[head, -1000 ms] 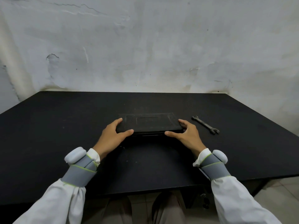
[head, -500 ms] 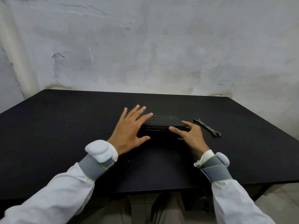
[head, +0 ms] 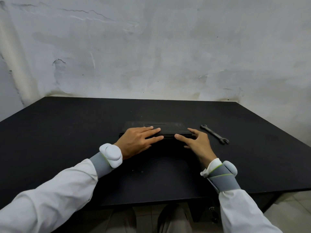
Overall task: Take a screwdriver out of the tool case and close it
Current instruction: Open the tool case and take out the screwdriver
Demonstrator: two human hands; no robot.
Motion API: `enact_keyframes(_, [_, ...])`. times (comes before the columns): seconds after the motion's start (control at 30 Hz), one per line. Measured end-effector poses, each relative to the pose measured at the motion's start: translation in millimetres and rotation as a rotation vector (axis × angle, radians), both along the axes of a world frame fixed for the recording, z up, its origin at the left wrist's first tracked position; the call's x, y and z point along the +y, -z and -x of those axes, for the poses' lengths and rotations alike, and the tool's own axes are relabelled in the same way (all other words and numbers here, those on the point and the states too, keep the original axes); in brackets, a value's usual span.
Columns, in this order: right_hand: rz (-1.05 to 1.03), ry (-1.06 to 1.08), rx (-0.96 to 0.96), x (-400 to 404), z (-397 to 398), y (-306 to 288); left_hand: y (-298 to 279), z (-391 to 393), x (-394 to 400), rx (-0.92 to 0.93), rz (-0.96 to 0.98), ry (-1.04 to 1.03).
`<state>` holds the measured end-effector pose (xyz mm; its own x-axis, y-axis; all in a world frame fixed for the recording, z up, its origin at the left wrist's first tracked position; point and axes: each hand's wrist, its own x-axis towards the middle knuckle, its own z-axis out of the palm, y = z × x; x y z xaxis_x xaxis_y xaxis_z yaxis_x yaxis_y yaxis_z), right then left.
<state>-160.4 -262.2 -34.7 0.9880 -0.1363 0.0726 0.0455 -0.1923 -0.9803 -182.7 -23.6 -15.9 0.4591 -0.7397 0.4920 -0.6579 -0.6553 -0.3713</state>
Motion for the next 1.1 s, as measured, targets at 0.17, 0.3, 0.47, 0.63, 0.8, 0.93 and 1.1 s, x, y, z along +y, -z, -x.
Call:
enact_keyframes(0.17, [0.011, -0.009, -0.018, -1, 0, -2, 4, -7, 1, -0.084, -0.001, 0.046])
enact_keyframes(0.3, [0.018, -0.01, -0.019, 0, -1, -3, 3, -11, 2, -0.152, -0.027, 0.066])
enact_keyframes(0.47, [0.031, -0.005, -0.014, 0, -3, -2, 1, -13, 2, -0.21, -0.029, 0.112])
enact_keyframes(0.63, [0.025, -0.026, -0.011, -1, -2, 1, -2, -10, -3, -0.22, 0.019, 0.177])
enact_keyframes(0.8, [0.025, -0.033, 0.003, -1, 1, 1, -1, -6, -3, -0.212, 0.035, 0.191])
enact_keyframes(0.93, [0.075, -0.039, 0.011, -4, 1, 2, 2, -4, -4, -0.168, 0.048, 0.184])
enact_keyframes(1.1, [0.114, -0.024, 0.013, -8, 2, 3, 4, -2, -5, -0.131, 0.054, 0.17])
